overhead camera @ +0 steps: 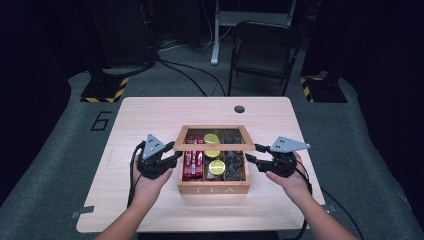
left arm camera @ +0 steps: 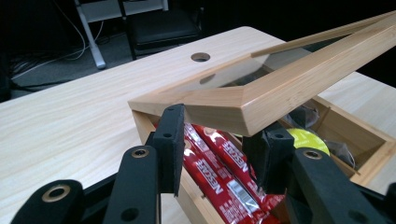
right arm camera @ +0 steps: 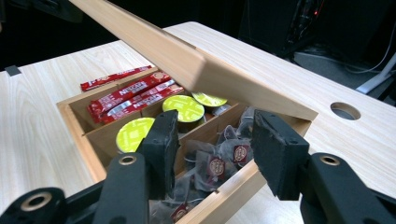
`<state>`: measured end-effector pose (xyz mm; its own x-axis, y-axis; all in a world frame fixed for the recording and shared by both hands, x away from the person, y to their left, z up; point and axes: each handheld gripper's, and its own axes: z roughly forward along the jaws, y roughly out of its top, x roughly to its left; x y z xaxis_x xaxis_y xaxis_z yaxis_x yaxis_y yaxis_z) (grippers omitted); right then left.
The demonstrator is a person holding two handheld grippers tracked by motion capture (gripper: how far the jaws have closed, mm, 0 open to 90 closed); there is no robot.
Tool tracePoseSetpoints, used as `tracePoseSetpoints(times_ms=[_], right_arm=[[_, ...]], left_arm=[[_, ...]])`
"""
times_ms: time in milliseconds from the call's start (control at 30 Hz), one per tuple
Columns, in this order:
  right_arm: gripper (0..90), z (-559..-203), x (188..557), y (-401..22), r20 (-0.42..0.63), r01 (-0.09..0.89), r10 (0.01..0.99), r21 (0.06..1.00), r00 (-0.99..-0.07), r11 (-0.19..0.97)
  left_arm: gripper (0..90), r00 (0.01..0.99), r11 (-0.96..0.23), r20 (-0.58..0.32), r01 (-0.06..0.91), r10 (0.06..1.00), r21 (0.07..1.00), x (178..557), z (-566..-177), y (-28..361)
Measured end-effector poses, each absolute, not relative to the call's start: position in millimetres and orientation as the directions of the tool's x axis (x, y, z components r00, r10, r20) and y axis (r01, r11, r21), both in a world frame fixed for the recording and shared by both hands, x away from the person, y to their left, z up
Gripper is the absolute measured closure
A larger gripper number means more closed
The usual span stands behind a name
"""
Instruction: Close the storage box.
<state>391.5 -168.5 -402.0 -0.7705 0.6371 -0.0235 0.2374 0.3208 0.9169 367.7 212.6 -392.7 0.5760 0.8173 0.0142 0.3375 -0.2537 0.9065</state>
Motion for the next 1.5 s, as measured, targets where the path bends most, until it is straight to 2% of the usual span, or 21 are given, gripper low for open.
tracePoseSetpoints(times_ms=[400,800,900,1133,1200,1300,1367,1500], right_arm=[[52.1,-415,368,-172,0.014,0.271,0.641,0.913,-0.768,0.305],[46.5,-435,349,-170,-0.056,0.249,0.622,0.885,-0.781,0.393],[46.2,-439,346,-169,-0.036,0.270,0.631,0.884,-0.775,0.382],[46.2,-443,346,-172,-0.016,0.274,0.638,0.895,-0.770,0.353],[46.2,-443,345,-173,-0.009,0.278,0.642,0.896,-0.767,0.345],[46.2,-444,346,-172,-0.013,0.275,0.642,0.897,-0.766,0.347],[46.2,-445,346,-172,-0.015,0.274,0.641,0.896,-0.768,0.349],[46.0,-447,345,-172,-0.015,0.275,0.642,0.895,-0.766,0.350]], left_arm=[[59.9,0.590,-0.257,0.000,0.352,0.807,0.900,354,-419,214],[60.5,0.599,-0.260,-0.034,0.396,0.800,0.881,344,-451,214],[60.0,0.600,-0.274,-0.029,0.407,0.799,0.871,342,-456,215],[53.2,0.614,-0.328,0.000,0.423,0.789,0.845,337,-464,217],[46.4,0.639,-0.356,0.005,0.422,0.769,0.833,335,-467,217],[44.3,0.657,-0.416,0.030,0.440,0.753,0.796,332,-474,211],[40.3,0.668,-0.399,0.016,0.425,0.744,0.812,329,-475,212],[39.3,0.650,-0.360,-0.007,0.430,0.760,0.828,328,-469,218]])
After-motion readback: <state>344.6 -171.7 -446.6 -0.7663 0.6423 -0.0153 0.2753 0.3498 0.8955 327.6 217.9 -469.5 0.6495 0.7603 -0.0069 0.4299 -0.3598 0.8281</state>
